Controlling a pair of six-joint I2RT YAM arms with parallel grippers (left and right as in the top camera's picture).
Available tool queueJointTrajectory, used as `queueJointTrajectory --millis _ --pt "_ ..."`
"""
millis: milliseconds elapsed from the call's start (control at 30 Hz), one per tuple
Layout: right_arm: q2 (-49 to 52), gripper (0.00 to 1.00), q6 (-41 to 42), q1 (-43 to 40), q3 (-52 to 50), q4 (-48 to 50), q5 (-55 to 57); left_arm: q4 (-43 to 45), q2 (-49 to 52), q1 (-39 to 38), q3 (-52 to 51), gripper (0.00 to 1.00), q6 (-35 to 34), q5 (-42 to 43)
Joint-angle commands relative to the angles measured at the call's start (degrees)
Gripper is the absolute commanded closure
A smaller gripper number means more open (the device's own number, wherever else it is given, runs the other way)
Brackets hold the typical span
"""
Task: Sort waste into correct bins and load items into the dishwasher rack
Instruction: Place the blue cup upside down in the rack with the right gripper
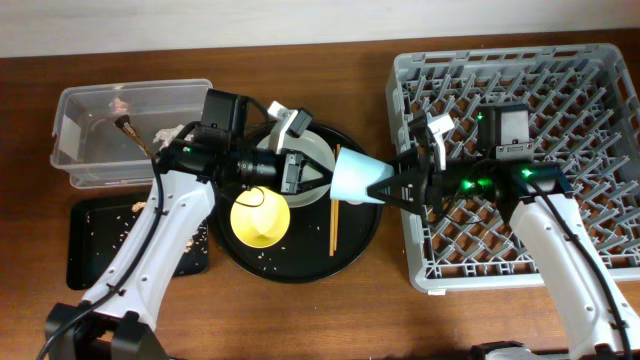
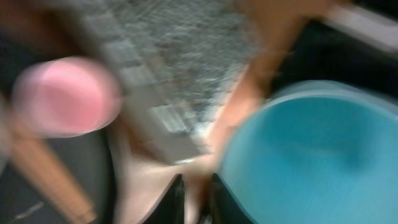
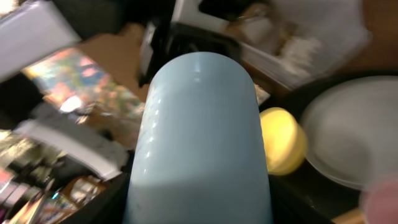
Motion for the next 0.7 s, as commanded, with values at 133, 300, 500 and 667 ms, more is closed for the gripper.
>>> queueJointTrajectory --millis 133,300,500,667 --pt "-0.2 0.56 3.8 -4.7 13.5 -22.6 37.1 -5.4 -5.8 9.2 0.2 0.43 1.0 -30.1" --pt "-0.2 0.56 7.2 -15.7 28.7 -37.3 58.1 -9.8 -7.4 10.0 0.2 0.42 1.0 -34.6" --pt "3.9 0.56 16.7 -27.3 29.2 -44.6 76.1 -10.3 -7.4 10.0 0.2 0.42 1.0 -34.6" --pt "13.5 0.55 16.9 -33.9 29.2 -44.6 76.7 -10.4 -7.4 10.0 0.2 0.42 1.0 -34.6"
